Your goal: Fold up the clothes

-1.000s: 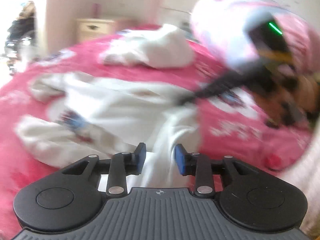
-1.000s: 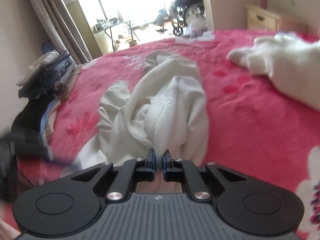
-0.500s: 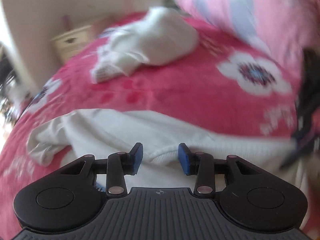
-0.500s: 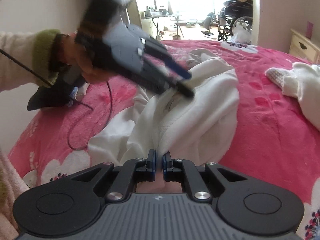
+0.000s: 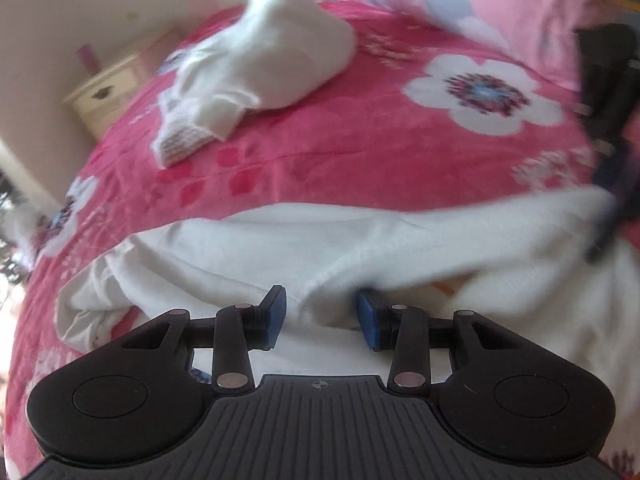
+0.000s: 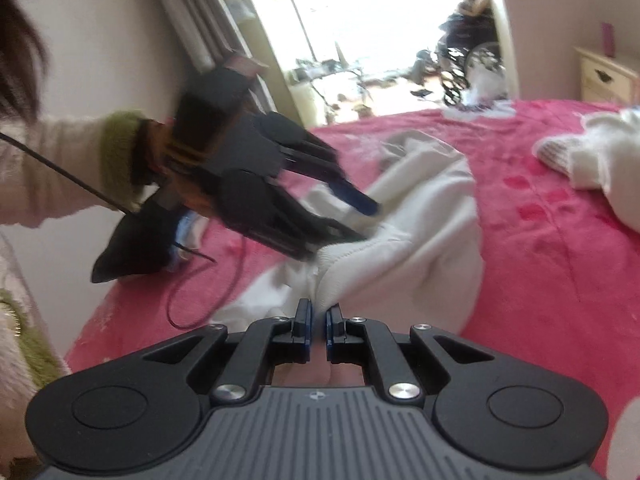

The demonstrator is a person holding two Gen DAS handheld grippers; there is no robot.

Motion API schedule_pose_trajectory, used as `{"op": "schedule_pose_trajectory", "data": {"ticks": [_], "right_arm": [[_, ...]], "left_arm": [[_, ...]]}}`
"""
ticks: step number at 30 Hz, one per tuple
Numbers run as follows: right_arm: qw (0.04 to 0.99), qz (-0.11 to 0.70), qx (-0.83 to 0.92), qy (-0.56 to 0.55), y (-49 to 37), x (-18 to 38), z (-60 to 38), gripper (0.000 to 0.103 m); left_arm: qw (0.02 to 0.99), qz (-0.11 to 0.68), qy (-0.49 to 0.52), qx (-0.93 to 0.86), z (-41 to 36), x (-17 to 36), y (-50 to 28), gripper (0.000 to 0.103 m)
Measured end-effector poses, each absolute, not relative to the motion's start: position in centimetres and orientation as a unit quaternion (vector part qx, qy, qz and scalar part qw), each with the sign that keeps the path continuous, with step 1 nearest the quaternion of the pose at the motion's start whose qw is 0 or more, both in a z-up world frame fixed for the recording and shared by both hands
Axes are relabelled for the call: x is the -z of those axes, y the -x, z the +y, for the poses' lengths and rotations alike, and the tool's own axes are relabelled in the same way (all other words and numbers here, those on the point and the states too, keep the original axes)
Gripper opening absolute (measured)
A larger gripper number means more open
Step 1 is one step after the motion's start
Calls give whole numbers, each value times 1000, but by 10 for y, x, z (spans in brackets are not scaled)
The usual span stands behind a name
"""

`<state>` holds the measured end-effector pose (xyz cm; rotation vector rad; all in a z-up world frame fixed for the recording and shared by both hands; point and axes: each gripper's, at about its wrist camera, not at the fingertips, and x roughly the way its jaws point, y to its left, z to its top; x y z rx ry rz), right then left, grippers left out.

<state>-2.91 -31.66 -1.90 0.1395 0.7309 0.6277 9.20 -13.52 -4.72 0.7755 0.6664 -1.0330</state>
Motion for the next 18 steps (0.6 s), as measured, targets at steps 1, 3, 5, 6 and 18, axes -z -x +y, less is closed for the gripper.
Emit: {"op": "schedule_pose_trajectory", "data": {"ticks": [1,3,5,6,18], "right_arm": [[884,347,-306,-65,30,17,-314,8],[886,337,-312,-66,32,12,-311,8],[888,326,-316,-71,34,5,-312,8],[889,321,-318,-74,35,2,-313,8],[892,334,-257,-165,19,11,-356,5]], "left_arm": [[757,295,-354,463,-137,47,-93,39],[776,272,-356,444,-140,45,-94,39],[795,244,-365,418,-142,44,-96,39],[803,229,-374,403,-144,45,-97,39],[916,204,-215,271,-121,6,-142,20]]}}
